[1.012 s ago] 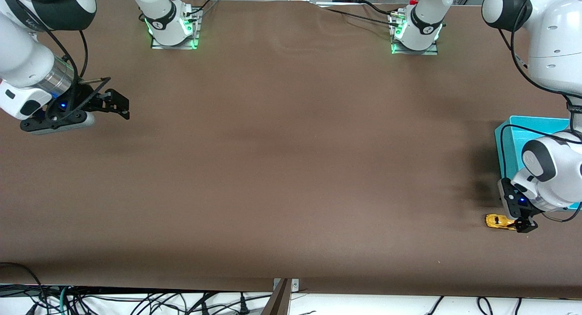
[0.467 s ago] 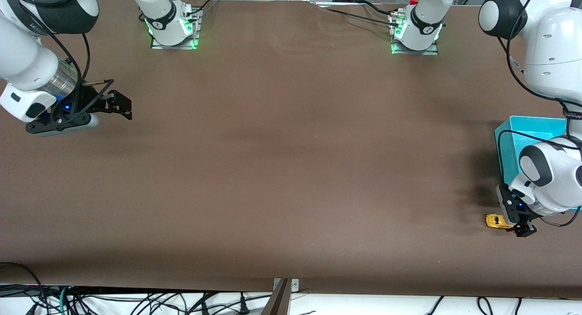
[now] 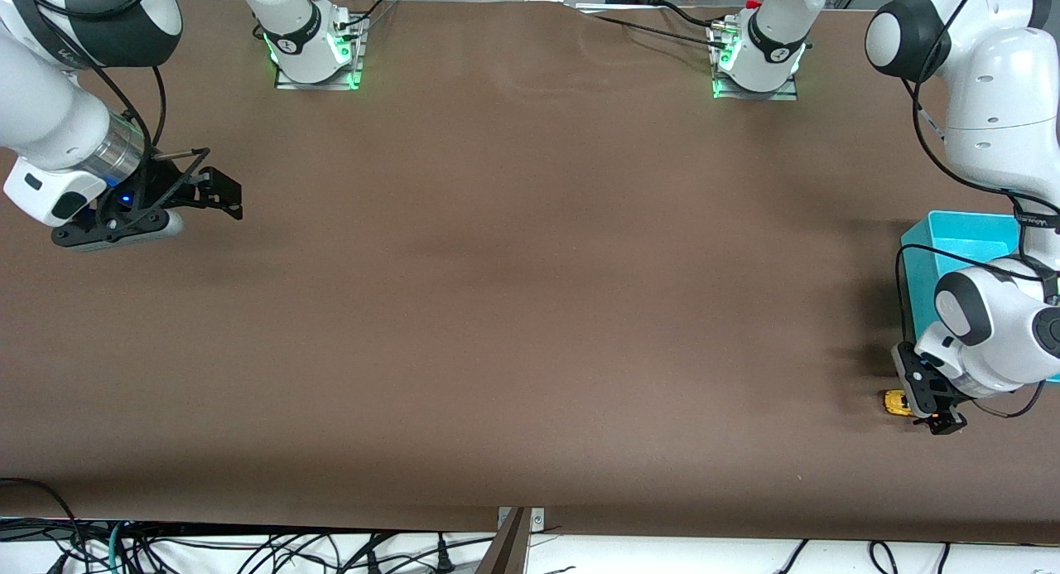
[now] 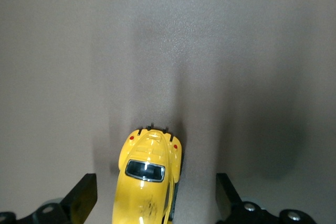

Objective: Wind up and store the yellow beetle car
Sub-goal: 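Lower the left gripper and grasp the yellow car, then lift the car with the left gripper over the cyan bin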

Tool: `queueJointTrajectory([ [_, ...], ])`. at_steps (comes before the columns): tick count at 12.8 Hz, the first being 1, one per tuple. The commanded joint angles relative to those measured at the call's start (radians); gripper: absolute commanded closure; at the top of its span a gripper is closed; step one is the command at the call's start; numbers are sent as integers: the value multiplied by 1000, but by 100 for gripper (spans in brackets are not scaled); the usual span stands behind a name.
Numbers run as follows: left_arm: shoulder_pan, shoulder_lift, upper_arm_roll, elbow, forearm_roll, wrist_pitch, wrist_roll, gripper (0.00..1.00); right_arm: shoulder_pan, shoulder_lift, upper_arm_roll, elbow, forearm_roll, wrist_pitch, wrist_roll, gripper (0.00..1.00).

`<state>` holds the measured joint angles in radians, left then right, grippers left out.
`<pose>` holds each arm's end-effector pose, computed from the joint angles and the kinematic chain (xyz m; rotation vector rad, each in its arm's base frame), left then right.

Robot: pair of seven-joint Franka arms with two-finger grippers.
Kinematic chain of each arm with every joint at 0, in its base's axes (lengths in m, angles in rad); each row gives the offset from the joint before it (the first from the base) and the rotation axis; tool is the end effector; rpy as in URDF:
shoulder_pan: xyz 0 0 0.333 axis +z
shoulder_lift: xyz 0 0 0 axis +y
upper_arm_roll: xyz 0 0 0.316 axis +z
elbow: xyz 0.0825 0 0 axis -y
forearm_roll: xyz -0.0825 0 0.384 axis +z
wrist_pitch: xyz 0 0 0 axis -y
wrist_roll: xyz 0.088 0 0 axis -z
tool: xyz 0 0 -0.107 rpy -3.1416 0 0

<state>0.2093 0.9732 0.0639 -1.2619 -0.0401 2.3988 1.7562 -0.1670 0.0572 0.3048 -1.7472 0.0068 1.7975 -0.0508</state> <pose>0.7405 0.1934 0.1805 -2.1986 2.0237 -0.1043 0.5748 0.0766 0.5290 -3.1045 -0.2905 0.0083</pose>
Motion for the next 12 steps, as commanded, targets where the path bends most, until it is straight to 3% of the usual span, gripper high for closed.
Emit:
queueJointTrajectory([
  [1, -4, 22, 7, 47, 3, -6, -21, 32, 12, -10, -13, -8, 16, 3, 0, 0],
  [2, -4, 19, 7, 46, 2, -9, -32, 62, 12, -10, -13, -9, 16, 3, 0, 0],
  [6, -4, 18, 8, 46, -14, -15, -33, 97, 14, -10, -13, -9, 16, 3, 2, 0],
  [12, -24, -25, 1, 49, -32, -91, -65, 100, 14, -20, -13, -26, 16, -7, 2, 0],
])
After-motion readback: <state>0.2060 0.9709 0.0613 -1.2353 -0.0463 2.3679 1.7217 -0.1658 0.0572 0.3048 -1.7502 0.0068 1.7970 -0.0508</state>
